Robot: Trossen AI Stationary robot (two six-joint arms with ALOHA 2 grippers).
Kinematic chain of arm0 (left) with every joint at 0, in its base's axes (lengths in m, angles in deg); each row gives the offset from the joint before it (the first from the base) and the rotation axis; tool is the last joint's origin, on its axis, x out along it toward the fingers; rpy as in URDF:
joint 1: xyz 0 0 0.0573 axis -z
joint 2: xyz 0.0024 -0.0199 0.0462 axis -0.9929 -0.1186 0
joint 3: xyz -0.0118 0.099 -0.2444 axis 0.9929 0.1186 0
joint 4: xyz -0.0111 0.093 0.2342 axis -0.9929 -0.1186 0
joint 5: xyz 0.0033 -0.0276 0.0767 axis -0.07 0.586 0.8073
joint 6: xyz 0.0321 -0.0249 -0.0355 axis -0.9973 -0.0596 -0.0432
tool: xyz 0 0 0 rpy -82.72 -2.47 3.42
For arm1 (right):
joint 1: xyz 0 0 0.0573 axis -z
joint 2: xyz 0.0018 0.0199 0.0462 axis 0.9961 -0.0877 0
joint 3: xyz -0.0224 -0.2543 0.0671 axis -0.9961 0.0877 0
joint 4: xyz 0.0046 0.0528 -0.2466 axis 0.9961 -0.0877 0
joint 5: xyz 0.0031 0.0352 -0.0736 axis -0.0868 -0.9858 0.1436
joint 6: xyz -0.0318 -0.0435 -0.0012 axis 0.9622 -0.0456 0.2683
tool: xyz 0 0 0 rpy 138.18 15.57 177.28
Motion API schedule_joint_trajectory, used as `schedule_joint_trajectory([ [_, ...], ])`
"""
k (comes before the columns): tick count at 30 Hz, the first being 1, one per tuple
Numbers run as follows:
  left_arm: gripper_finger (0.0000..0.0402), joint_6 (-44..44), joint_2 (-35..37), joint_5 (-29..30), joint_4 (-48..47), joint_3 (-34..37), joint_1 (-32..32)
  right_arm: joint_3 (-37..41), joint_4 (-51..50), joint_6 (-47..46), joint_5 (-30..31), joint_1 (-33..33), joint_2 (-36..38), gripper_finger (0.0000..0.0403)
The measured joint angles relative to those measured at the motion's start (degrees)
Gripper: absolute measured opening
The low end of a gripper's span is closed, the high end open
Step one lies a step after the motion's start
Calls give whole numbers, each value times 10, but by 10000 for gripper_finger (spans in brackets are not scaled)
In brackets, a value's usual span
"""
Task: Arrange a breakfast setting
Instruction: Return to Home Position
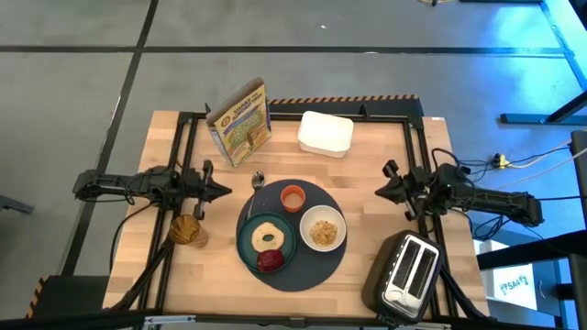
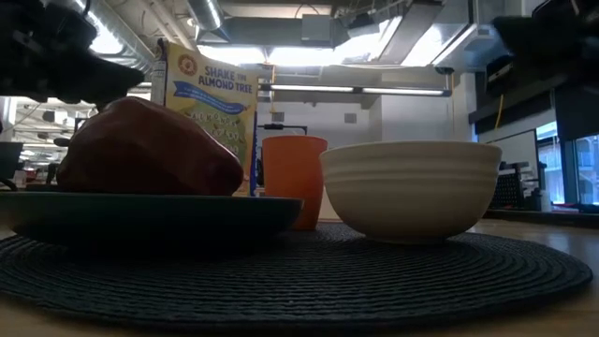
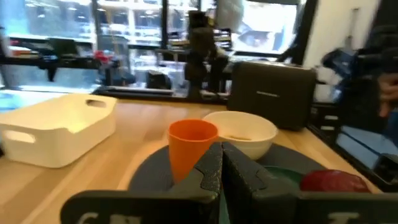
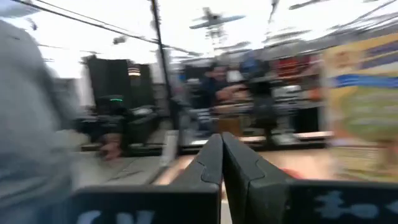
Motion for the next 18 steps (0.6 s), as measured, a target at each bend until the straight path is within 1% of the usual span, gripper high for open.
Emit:
schedule_joint_trajectory([
  [2,1,-2,-5,-11,-1,0,0,0,1,20,45,0,-3,0],
  [5,1,-8,-5,-9,-1,0,0,0,-2,23,72,0,-17,0],
  [7,1,-15,-6,-7,-1,0,0,0,12,10,72,-2,-28,0],
  [9,1,-17,-6,-8,-1,0,0,0,39,-4,72,-17,-49,0],
  [13,1,-24,-6,-9,-1,0,0,0,91,-1,86,-77,-94,0],
  [15,1,-35,-6,-6,-1,0,0,0,87,1,92,-107,-114,0],
  [18,1,-36,-6,-3,0,0,-4,0,81,9,68,-135,-118,0],
])
